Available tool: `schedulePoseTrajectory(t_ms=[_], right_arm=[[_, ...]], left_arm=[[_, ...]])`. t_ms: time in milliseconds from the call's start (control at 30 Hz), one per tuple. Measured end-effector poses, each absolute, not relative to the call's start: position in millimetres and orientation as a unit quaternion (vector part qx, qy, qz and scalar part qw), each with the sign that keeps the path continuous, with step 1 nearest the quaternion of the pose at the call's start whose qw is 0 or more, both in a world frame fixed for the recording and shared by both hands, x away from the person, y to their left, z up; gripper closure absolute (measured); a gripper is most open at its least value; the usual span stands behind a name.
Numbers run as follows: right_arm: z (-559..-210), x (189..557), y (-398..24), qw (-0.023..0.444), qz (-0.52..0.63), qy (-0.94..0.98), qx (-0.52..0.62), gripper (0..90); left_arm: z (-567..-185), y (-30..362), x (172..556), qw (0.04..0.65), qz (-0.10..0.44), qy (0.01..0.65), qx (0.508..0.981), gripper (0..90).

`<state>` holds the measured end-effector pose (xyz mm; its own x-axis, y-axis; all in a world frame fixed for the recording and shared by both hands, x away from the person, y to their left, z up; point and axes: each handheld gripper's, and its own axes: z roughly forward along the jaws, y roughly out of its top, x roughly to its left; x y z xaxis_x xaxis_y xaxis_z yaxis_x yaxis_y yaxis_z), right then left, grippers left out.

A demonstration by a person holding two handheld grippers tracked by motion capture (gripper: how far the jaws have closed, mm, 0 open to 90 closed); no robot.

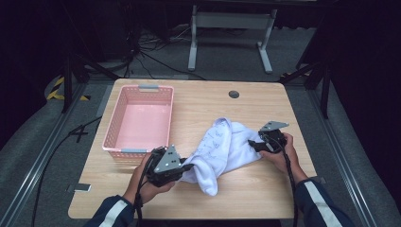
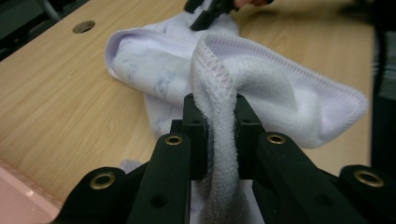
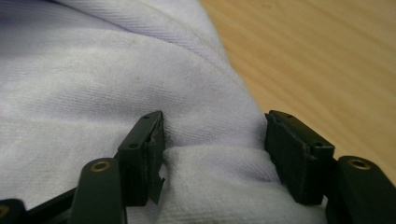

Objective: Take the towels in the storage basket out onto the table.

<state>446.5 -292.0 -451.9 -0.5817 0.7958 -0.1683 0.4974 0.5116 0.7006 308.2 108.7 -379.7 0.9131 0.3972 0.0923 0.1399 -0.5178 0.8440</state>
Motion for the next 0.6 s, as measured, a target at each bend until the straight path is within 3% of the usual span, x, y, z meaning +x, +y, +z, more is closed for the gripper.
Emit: schedulePoseTrajectory(t_ms=[200, 333, 600], right_arm=[[-452.4, 466.2, -284.1, 0.297, 0.279, 0.826, 0.390, 39.3], [-452.3, 479.2, -281.0, 0.306, 0.277, 0.819, 0.399, 39.3], [-425.2, 475.9, -273.3, 0.275, 0.314, 0.819, 0.394, 39.3]], left_arm=[[-380.2, 98.9, 272.9, 0.451, 0.110, 0.090, 0.881, 80.0], [-394.1, 79.7, 263.7, 0.416, 0.092, 0.059, 0.903, 80.3], [-427.7, 58.9, 275.5, 0.375, 0.044, 0.050, 0.925, 80.2]])
